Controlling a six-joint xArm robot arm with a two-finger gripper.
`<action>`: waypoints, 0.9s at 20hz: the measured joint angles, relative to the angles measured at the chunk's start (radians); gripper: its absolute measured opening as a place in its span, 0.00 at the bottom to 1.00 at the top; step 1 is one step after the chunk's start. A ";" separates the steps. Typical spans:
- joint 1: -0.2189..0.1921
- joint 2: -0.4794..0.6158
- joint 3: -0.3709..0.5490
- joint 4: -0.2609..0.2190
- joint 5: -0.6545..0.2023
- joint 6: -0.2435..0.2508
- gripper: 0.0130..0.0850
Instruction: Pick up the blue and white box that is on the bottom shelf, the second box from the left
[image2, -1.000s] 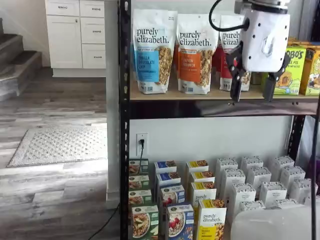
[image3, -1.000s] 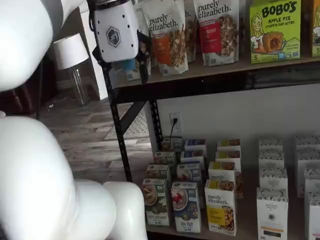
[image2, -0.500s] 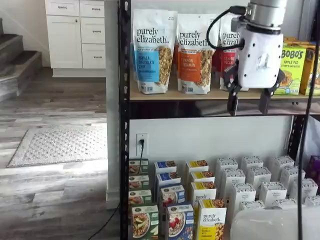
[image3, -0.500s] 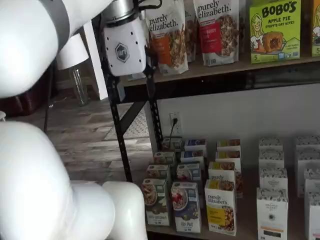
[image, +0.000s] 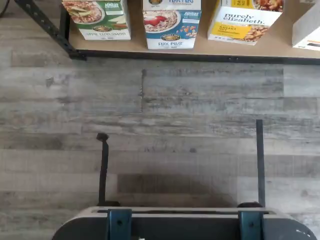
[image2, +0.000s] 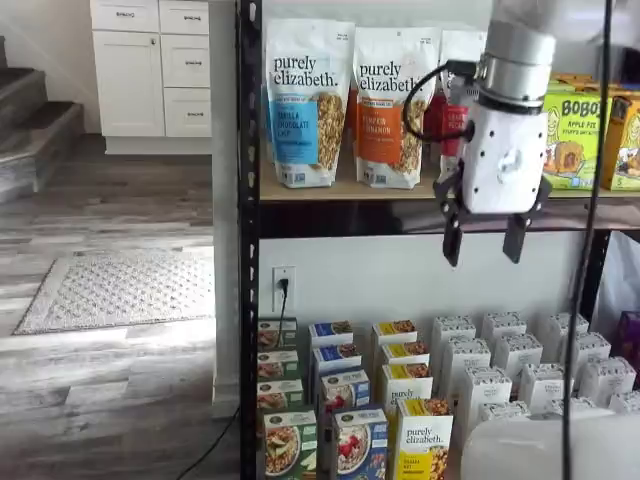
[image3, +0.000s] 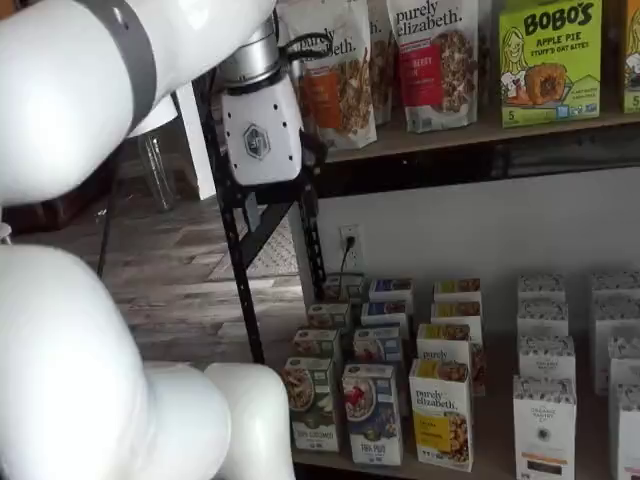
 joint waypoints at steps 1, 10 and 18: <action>0.004 0.002 0.016 -0.001 -0.016 0.003 1.00; 0.036 0.014 0.141 0.016 -0.163 0.032 1.00; 0.070 0.058 0.232 0.021 -0.300 0.060 1.00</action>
